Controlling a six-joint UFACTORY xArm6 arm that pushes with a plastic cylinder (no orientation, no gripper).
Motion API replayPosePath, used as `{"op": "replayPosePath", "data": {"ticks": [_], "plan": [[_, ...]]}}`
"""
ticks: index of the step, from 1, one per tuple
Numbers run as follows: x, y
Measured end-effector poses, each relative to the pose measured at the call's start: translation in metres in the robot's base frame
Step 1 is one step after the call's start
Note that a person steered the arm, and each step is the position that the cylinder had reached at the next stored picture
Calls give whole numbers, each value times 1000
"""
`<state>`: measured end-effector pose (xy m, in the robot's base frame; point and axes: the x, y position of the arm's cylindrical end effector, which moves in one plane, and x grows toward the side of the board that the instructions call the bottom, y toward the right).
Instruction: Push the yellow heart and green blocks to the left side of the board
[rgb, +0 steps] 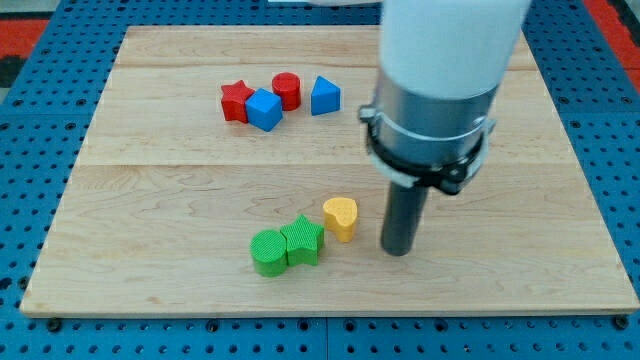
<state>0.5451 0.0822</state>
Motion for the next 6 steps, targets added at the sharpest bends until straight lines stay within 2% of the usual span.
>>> {"op": "replayPosePath", "data": {"ticks": [1, 2, 3, 4, 5, 6], "plan": [[-4, -29], [-10, -94], [-23, -63], [-66, 52], [-127, 108], [-139, 100]]}}
